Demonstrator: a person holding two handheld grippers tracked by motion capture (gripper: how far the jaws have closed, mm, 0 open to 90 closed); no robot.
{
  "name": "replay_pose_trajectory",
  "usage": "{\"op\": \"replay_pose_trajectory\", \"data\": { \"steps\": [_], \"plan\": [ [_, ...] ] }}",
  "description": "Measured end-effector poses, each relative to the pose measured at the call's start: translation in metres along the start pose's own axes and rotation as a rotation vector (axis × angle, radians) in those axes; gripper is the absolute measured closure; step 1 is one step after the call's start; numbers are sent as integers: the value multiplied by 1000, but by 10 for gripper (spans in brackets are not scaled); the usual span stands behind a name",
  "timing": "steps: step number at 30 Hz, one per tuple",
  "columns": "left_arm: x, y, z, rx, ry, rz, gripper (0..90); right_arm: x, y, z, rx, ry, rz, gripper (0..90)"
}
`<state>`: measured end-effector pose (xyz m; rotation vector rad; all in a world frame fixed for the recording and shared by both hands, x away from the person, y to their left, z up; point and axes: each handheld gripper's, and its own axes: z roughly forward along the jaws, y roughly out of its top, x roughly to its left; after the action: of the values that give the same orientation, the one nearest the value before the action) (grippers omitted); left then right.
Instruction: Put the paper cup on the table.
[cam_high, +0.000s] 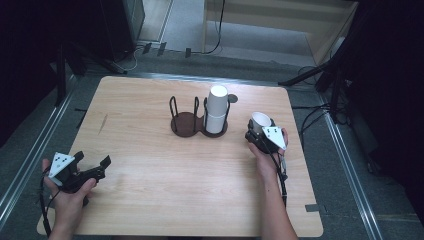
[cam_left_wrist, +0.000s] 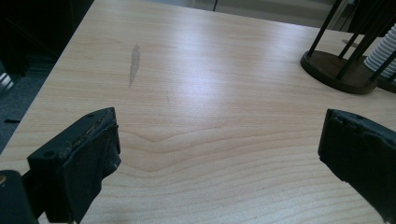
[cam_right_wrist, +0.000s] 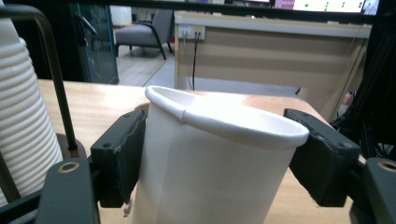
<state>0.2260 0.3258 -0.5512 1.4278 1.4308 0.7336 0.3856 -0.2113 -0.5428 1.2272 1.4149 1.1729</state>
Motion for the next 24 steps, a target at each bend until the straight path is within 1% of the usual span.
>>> {"op": "replay_pose_trajectory", "data": {
  "steps": [5, 7, 9, 12, 13, 17, 20, 24],
  "plan": [
    [-1, 0, 0, 3, 5, 4, 0, 1, -1, 0, 16, -2, -7, 236],
    [-1, 0, 1, 5, 2, 5, 0, 0, -1, 1, 16, 0, 0, 232],
    [-1, 0, 1, 8, -2, 8, 0, 0, 0, 1, 28, 1, 3, 219],
    [0, 0, 1, 9, -4, 4, 0, 1, 3, 2, 43, 6, -19, 207],
    [0, 0, 1, 8, -5, 1, 0, 1, 3, 2, 48, 9, -19, 203],
    [1, 0, 1, 9, -7, -3, 0, 1, 4, 1, 59, 8, 5, 184],
    [1, 0, 1, 9, -9, -4, 0, 0, 4, 0, 66, 12, 37, 176],
    [1, 0, 1, 9, -11, -8, 0, 0, 3, 0, 87, 26, 35, 162]
  ]
}}
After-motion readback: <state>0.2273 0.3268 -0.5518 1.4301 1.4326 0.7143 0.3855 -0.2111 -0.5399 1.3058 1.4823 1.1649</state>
